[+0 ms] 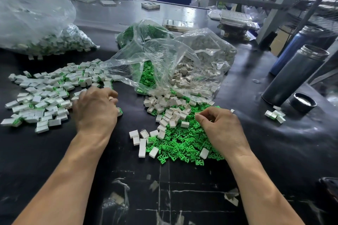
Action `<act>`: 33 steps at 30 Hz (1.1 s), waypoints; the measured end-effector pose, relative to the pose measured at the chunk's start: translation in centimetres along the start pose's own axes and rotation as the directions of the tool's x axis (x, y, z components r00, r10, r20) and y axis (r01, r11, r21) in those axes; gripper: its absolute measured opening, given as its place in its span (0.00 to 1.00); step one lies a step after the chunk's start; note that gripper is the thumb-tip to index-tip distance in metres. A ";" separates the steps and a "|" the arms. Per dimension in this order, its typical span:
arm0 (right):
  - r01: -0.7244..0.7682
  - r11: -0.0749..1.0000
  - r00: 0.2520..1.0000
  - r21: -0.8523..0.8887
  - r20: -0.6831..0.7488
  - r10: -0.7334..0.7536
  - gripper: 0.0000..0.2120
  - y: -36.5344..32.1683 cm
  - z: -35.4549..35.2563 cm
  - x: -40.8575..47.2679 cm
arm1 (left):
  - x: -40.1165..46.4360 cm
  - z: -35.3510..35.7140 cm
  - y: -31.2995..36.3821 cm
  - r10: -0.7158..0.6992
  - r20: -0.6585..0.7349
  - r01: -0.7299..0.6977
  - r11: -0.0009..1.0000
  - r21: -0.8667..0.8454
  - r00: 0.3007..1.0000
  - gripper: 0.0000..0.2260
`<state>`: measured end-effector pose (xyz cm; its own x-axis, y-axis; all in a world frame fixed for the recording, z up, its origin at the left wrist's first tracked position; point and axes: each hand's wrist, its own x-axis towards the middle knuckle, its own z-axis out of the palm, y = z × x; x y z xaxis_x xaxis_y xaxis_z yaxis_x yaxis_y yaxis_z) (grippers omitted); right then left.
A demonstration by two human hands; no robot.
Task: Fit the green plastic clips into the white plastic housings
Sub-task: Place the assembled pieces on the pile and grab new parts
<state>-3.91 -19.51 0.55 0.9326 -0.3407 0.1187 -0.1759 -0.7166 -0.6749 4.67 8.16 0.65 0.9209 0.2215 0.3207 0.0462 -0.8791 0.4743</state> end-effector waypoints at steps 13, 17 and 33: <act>-0.001 0.995 0.984 -0.097 0.177 0.018 0.07 -0.6 -0.6 -0.3 | -5.1 -0.1 5.5 0.156 0.575 -0.054 0.980 -0.190 0.803 0.11; -0.004 0.991 0.989 -0.133 0.144 0.024 0.11 -0.6 -0.4 -0.3 | -5.2 -0.1 5.6 0.130 0.572 -0.062 0.989 -0.136 0.810 0.14; 0.076 0.972 0.995 -0.221 0.082 -0.059 0.04 -0.7 0.7 -0.1 | -5.3 0.3 5.9 0.174 0.468 0.068 0.888 -0.455 0.866 0.10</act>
<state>-3.72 -18.53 0.54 0.9641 -0.2469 0.0978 -0.1703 -0.8572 -0.4860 0.15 1.67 1.52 0.9870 -0.1589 -0.0234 -0.0729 -0.5732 0.8162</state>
